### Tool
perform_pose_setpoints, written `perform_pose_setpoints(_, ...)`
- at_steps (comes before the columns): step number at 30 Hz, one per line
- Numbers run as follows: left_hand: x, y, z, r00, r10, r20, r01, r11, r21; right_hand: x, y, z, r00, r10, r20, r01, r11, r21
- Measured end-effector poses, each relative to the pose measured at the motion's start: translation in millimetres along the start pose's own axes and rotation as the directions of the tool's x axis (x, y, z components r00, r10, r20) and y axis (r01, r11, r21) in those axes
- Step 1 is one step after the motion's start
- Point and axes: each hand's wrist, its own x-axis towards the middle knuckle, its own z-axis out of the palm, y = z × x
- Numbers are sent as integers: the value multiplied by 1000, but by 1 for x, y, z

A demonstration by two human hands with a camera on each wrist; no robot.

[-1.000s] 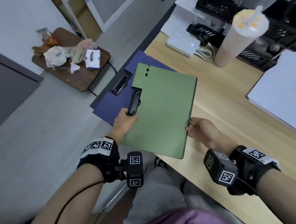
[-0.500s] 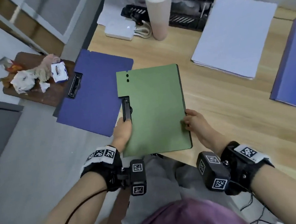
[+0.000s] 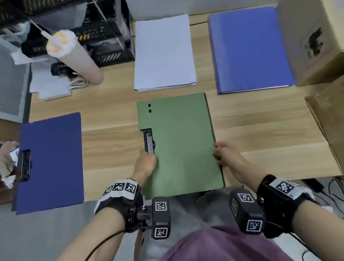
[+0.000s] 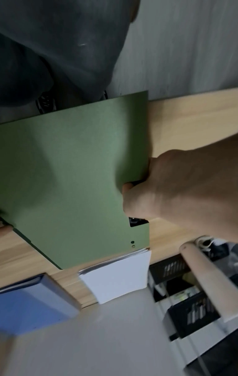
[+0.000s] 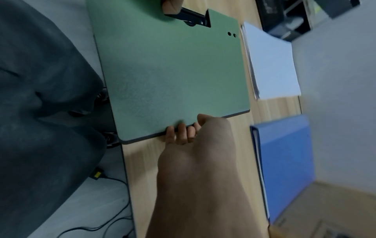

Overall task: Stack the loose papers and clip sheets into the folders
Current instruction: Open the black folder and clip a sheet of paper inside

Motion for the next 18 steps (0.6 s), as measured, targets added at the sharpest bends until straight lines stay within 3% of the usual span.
perform_pose_setpoints(5, 6, 7, 9, 989, 53, 141, -64, 995, 74, 0, -1, -23, 989, 147, 22, -146, 935, 323)
perform_pose_setpoints(8, -9, 10, 9, 969, 87, 233, -116, 986, 115, -3, -6, -12, 975, 160, 155, -200, 933, 299)
perform_pose_setpoints(11, -13, 7, 14, 959, 133, 250, -171, 976, 136, -12, -21, 14, 980, 88, 179, -125, 970, 207)
perform_pose_setpoints(15, -14, 9, 11, 946, 303, 115, -314, 945, 93, -9, -25, 14, 999, -14, -36, 17, 995, 94)
perform_pose_setpoints(18, -14, 16, 9, 917, 364, 161, -373, 927, 27, 0, -5, -10, 949, -46, -313, 3, 990, -138)
